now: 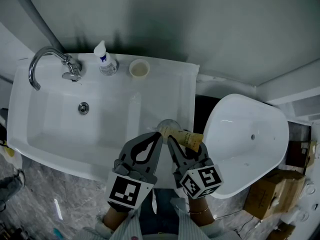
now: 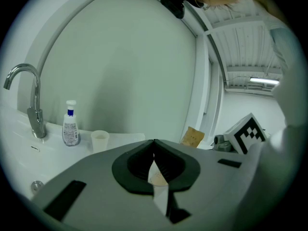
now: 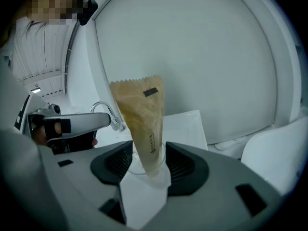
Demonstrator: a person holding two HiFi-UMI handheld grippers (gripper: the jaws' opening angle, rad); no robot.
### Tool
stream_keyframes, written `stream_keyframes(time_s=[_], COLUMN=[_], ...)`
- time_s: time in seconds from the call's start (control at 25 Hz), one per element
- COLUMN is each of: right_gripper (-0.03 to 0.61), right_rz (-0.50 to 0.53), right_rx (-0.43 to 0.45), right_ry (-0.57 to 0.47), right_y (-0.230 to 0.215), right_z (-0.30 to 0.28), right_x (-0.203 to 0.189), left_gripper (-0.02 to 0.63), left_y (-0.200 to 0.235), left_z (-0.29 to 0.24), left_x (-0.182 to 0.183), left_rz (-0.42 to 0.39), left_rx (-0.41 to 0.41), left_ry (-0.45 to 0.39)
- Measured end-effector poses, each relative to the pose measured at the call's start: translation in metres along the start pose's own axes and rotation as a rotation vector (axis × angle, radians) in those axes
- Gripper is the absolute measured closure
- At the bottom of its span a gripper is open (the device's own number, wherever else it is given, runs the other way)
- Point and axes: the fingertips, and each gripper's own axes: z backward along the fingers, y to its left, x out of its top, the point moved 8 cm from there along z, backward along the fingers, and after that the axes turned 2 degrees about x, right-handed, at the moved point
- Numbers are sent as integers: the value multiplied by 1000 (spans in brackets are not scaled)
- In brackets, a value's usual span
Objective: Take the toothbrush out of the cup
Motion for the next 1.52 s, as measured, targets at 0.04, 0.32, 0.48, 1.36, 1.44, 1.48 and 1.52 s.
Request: stream_keyframes(time_s=[0.04,0.32,0.48,1.36,1.44,1.48,1.52], right_gripper=[357,407,461,532,532,532,532], right_rz=[2,25,45,81,85,87,88], right_rx=[-1,-18,-43,-34,-24,-19,-13], right_ry=[2,7,7,-11,-18,-23,-30], right_y=[0,3,3,7,9,10,10], right_z=[-1,-2,-2,4,7,9,11], right_x=[-1,-3,-4,9,12,14,16], left_gripper=[597,597,597,597,597,597,597], left_y=[1,3,5,5,3,1,-1], left_z=[0,5,6,8,9,9,10], left_x=[-1,-4,-5,3,4,5,6], left_rz=[3,13,14,0,-3,-6,-11], left_rx=[2,9,9,10,12,14,17], left_ry=[-1,-3,-7,-22,-23,-24,-26])
